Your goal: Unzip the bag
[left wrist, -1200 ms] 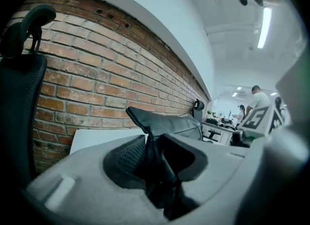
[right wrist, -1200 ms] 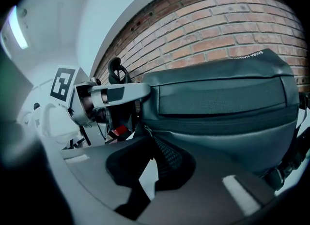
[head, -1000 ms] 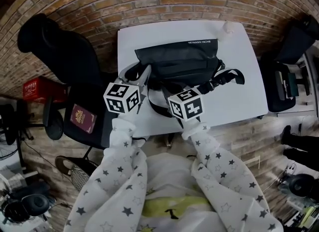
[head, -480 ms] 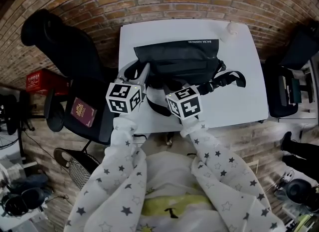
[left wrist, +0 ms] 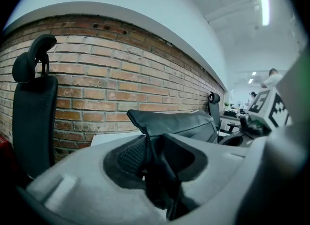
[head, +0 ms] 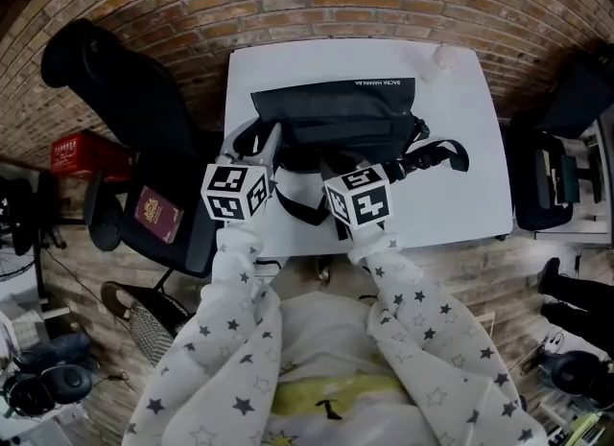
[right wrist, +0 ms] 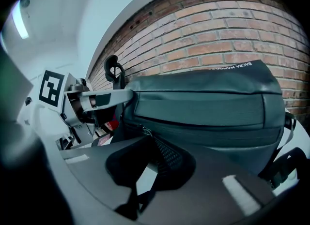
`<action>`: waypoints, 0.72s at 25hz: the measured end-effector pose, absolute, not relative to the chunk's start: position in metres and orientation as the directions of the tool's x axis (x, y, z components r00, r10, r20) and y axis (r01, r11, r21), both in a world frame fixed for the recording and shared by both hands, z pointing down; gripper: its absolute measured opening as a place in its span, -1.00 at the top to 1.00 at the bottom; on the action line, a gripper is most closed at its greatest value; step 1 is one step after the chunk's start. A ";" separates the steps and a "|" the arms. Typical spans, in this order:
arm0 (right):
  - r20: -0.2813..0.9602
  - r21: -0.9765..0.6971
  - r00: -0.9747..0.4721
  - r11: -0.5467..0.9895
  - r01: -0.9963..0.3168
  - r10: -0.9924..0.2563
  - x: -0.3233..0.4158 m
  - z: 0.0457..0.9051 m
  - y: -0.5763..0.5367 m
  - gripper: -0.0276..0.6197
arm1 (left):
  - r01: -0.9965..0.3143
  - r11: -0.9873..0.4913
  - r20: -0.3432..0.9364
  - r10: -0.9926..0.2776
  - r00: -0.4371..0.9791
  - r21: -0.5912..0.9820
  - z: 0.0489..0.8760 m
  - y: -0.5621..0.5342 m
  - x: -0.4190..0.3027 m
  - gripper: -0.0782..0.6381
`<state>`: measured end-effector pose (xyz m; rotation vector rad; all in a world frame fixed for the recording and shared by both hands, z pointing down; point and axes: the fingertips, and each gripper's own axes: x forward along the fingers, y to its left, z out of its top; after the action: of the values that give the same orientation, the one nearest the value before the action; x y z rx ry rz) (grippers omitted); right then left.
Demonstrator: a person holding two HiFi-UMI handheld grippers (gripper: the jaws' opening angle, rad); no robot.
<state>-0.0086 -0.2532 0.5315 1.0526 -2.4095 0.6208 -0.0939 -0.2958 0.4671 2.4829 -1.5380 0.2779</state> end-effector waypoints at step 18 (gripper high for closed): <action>0.551 -0.215 -0.564 0.549 -0.808 -0.615 0.017 0.531 -0.266 0.86 | -0.943 -0.316 0.274 -0.902 0.332 0.104 0.474 -0.301 -0.122 0.45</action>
<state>0.0167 -0.2658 0.5314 1.1568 -2.3741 0.6360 -0.1220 -0.3015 0.4744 2.3534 -1.6680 0.2406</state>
